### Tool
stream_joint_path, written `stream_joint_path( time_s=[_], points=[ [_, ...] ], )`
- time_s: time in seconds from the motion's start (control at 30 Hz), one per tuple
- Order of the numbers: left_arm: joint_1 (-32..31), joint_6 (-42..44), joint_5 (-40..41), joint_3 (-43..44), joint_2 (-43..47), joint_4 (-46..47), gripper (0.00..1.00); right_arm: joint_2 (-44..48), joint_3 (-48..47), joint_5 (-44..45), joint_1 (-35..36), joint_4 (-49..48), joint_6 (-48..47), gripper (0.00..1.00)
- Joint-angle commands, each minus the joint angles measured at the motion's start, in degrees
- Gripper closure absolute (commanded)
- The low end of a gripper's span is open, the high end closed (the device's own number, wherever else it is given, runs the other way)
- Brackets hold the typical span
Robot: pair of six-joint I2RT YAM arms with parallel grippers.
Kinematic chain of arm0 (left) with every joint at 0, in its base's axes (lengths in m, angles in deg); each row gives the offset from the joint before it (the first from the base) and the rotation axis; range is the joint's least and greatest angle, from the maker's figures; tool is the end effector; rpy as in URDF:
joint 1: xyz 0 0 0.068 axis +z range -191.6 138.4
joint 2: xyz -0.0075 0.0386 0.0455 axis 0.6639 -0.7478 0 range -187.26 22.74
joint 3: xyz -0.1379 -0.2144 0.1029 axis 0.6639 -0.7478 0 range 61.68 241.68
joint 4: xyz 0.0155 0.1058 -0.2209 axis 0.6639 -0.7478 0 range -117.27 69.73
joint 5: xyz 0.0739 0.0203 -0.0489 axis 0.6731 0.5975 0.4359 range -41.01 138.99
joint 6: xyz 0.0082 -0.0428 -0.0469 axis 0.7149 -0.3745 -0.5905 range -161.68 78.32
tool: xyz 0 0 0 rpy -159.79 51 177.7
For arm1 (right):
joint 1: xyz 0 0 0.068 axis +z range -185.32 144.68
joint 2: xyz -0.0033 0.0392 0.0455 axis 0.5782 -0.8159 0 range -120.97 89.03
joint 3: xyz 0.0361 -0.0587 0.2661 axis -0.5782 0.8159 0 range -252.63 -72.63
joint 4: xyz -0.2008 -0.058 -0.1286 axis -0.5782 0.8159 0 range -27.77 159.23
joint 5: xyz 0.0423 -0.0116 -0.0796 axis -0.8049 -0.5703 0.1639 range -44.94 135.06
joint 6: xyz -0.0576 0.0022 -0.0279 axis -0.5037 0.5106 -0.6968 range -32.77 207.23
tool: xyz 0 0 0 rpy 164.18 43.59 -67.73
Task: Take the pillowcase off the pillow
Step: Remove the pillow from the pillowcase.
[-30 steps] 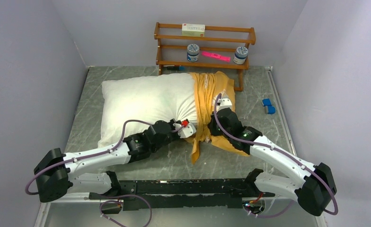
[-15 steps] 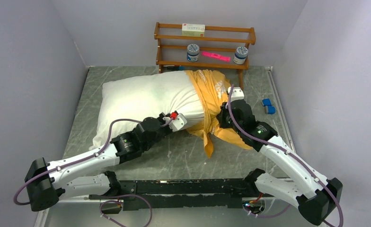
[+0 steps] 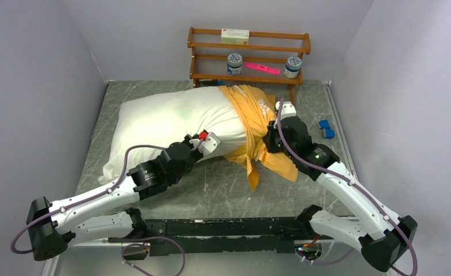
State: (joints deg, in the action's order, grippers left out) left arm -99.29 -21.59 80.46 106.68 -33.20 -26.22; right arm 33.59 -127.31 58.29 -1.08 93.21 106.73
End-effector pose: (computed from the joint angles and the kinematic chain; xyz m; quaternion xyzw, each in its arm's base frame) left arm 0.1380 -0.1698 0.3159 0.3598 0.7032 0.0215 0.6128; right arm 0.1730 0.1040 0.3253 -0.0557 0.8678 0.1288 0.4767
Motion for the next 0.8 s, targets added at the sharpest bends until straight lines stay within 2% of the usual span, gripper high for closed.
stream_joint_path(
  time_s=[0.0, 0.2, 0.3, 0.43, 0.53, 0.63, 0.77],
  points=[
    [3.5, -0.1, 18.3, 1.5, 2.2, -6.9, 0.95, 1.7, -2.7, 8.6, -4.4, 5.5, -6.1, 0.84],
    [3.5, -2.8, 11.7, 2.4, 0.3, -7.4, 0.95, 3.4, -3.1, -4.2, -4.3, 5.1, -6.0, 0.55],
    [3.5, -3.1, 11.0, 2.3, 0.2, -7.3, 0.95, 3.5, -3.7, -7.1, -4.0, 5.7, -6.1, 0.44],
    [3.6, -3.7, 9.8, 2.4, -0.1, -7.0, 0.95, 3.5, -4.8, -9.2, -1.8, 6.1, -4.3, 0.36],
    [3.7, -4.2, 8.9, 2.7, -0.8, -7.2, 0.95, 3.2, -4.7, -5.9, 3.3, 5.2, -1.4, 0.3],
    [3.7, -4.4, 8.3, 2.6, -1.2, -7.2, 0.95, 2.4, -5.6, 1.6, 10.6, 4.9, 0.9, 0.25],
    [3.8, -4.6, 7.7, 2.5, -1.4, -7.0, 0.95, -0.9, -7.9, 7.5, 15.8, 6.0, 2.9, 0.16]
  ],
)
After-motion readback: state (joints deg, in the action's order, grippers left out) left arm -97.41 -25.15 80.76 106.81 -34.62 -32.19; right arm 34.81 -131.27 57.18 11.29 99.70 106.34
